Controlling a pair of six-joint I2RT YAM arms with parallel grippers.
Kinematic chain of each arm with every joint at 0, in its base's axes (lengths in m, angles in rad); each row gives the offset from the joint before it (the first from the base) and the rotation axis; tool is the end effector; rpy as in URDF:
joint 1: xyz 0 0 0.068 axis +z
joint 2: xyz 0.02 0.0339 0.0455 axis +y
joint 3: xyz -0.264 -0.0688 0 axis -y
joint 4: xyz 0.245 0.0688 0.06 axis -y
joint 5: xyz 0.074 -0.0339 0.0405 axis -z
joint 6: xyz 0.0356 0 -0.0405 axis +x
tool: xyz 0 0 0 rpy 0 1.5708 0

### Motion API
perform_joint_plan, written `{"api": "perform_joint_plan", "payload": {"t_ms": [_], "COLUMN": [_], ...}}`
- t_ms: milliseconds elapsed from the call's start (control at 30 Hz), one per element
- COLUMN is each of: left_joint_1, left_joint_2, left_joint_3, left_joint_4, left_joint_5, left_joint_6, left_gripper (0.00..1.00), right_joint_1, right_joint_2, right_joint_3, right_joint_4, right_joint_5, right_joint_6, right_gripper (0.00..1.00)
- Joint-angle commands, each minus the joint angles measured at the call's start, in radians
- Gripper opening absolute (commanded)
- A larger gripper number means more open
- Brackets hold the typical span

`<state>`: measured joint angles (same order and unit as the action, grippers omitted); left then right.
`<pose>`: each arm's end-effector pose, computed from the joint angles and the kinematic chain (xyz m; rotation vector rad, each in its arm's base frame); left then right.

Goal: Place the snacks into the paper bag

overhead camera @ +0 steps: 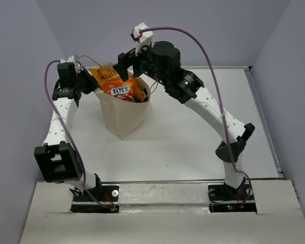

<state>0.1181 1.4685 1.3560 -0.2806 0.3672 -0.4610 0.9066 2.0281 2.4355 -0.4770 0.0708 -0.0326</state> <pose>0.3414 0.0276 0.3672 -0.3278 1.9547 -0.5840 0.2775 0.3504 0.4949 -0.7085 1.5184 0.6073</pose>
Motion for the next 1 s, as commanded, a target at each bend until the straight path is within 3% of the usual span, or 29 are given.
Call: {"api": "perform_joint_plan", "payload": {"t_ms": [0, 100, 133, 233, 467, 767, 967], "left_joint_1": [0.003, 0.002, 0.002, 0.002, 0.002, -0.005, -0.005], "left_joint_2": [-0.030, -0.034, -0.033, -0.037, -0.028, -0.034, -0.033], "left_joint_3": [-0.012, -0.012, -0.012, -0.014, -0.012, -0.018, -0.017], "left_joint_4": [0.012, 0.014, 0.014, 0.014, -0.002, 0.000, 0.003], "left_joint_5": [0.004, 0.009, 0.010, 0.013, 0.001, 0.007, 0.009], "left_joint_6": [0.013, 0.007, 0.007, 0.004, 0.022, 0.021, 0.018], "left_gripper": [0.00, 0.00, 0.00, 0.00, 0.00, 0.00, 0.00], "right_joint_1": [0.005, 0.005, 0.005, 0.005, 0.005, 0.005, 0.005], "right_joint_2": [-0.187, -0.297, -0.331, -0.440, -0.379, -0.367, -0.365], "right_joint_3": [-0.055, -0.169, -0.217, -0.364, -0.375, -0.498, -0.428], "right_joint_4": [0.247, 0.210, 0.189, 0.016, -0.273, -0.256, -0.241], "right_joint_5": [-0.063, 0.084, 0.212, 0.368, 0.173, 0.230, 0.224], "right_joint_6": [0.196, 0.315, 0.341, 0.469, 0.641, 0.749, 0.665], "right_gripper": [0.95, 0.93, 0.92, 0.88, 0.89, 0.83, 0.83]}}
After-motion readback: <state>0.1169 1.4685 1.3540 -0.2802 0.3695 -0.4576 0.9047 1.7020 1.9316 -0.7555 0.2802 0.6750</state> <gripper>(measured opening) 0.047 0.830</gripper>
